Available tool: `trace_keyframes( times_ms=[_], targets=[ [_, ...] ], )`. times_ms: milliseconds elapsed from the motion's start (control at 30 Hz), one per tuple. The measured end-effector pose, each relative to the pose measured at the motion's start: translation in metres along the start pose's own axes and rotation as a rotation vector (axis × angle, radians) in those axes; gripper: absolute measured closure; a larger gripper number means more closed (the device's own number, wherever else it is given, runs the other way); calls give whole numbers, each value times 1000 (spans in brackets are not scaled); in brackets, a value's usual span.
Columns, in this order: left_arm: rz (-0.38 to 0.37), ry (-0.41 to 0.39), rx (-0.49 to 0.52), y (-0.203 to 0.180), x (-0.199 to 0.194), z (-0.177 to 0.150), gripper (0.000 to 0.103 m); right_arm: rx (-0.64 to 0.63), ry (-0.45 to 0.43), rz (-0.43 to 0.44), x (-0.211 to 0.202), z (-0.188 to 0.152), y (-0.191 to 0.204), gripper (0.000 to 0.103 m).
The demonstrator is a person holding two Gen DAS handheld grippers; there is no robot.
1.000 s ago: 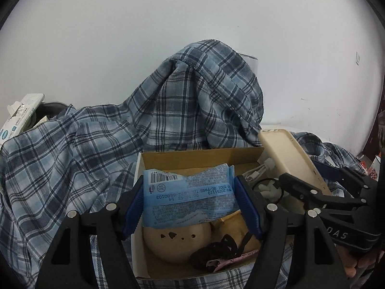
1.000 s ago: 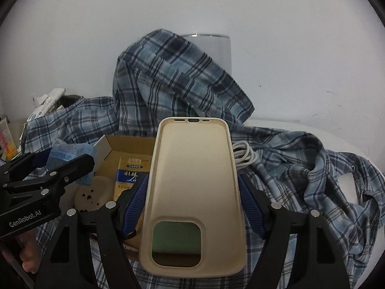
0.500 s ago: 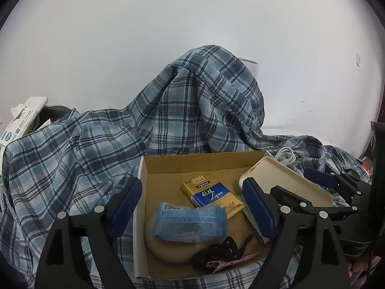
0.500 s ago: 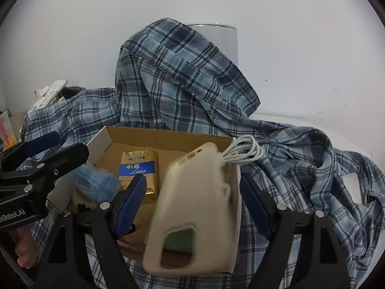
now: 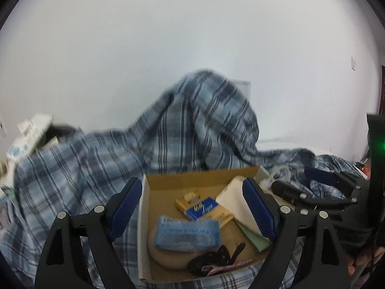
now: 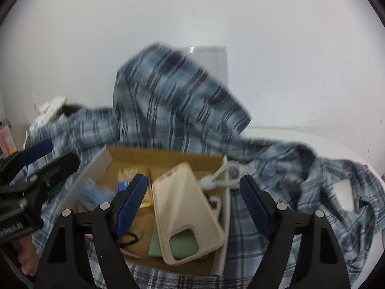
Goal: Organize soft objects
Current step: 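Lower the phone case into the box and open the right tool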
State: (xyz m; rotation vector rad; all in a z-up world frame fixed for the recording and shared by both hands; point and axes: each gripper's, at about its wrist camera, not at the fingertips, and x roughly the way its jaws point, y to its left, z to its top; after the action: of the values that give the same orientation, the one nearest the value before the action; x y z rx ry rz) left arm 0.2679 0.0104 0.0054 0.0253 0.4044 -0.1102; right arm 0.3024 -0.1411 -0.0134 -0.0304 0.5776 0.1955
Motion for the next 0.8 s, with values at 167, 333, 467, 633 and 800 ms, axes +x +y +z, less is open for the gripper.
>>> trace_keyframes(
  times_ms=[167,333,467,633,800],
  targets=[
    [-7,-80,11,-8,-36,18,16,-18,-84,-27,-40,16,-11,23],
    [-2,-200,36,-14,-87,28,13,-15,-184,-26,-89,21,-23,17],
    [-17,-293,19,-13,-126,29,0,-4,-258,-8,-125,23,-27,2],
    [-31,-363,0,-14,-166,27,0,-24,-316,-5,-157,22,-24,0],
    [-20,-386,17,-16,-187,20,0,-20,-362,-6,-174,13,-22,0]
  ],
)
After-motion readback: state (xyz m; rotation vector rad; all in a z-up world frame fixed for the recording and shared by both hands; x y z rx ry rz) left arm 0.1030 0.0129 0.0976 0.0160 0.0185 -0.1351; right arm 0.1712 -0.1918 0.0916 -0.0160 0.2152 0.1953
